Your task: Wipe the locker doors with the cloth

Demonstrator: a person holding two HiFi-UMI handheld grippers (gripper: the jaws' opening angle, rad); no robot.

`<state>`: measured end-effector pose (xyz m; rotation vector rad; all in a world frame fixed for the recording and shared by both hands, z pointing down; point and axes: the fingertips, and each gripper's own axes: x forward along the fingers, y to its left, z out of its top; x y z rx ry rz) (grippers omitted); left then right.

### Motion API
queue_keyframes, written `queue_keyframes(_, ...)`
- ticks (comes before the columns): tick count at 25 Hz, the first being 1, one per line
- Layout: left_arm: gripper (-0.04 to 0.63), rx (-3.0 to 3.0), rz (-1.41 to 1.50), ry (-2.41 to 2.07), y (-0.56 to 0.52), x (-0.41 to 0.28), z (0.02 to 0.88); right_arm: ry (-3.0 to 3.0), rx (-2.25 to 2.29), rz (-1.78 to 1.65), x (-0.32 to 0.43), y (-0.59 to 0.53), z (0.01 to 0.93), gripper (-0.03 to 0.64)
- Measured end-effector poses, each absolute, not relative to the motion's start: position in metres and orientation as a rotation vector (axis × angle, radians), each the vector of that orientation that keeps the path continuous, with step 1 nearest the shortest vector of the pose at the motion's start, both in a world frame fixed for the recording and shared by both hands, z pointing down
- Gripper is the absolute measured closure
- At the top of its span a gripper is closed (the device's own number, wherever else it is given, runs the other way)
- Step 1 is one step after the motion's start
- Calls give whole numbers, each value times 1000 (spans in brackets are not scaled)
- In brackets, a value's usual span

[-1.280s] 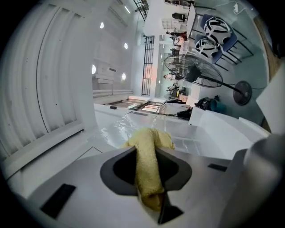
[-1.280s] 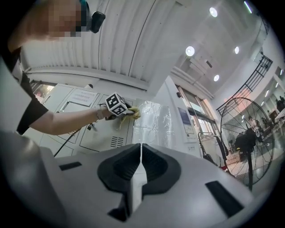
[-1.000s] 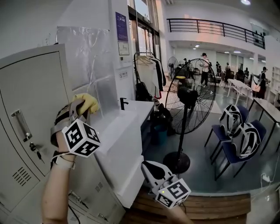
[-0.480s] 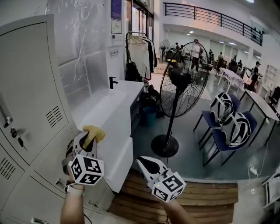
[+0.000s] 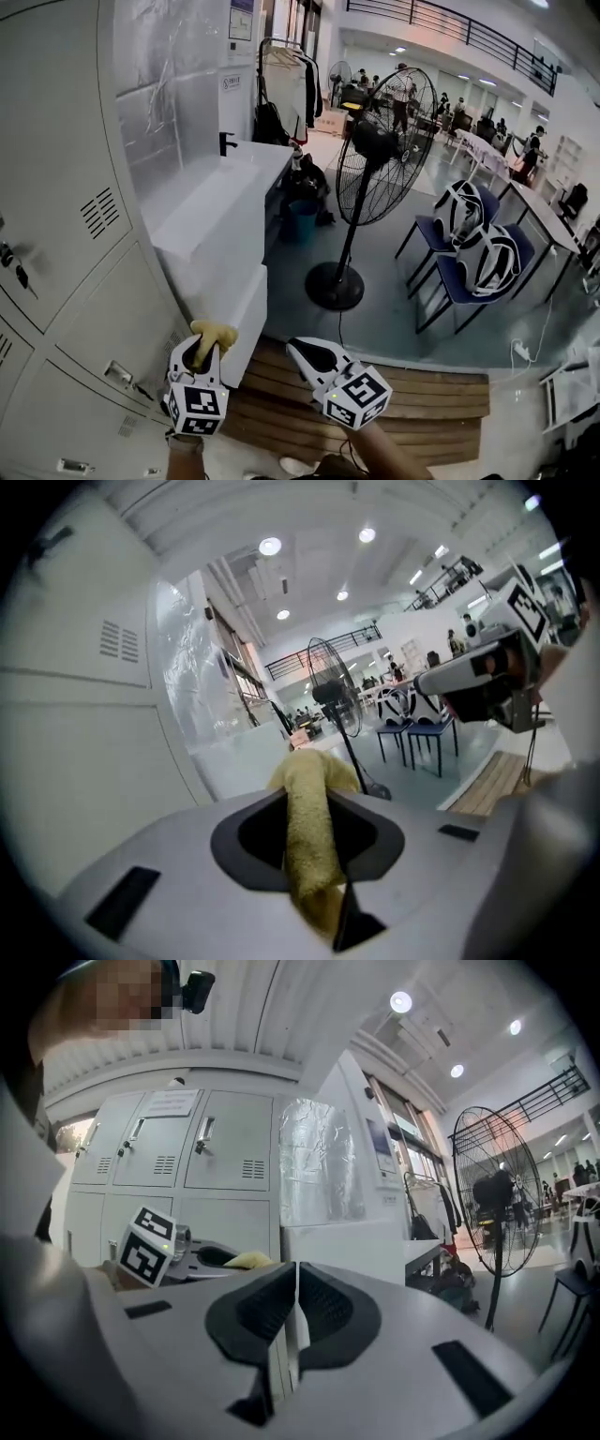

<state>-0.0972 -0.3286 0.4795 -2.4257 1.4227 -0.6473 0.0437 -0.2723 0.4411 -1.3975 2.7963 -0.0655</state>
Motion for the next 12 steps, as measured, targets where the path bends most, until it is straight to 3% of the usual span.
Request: queue_keyframes(12, 512, -2690, -272, 1429, -264, -106, 518, 2849, -1327, -137, 21, -238, 483, 594)
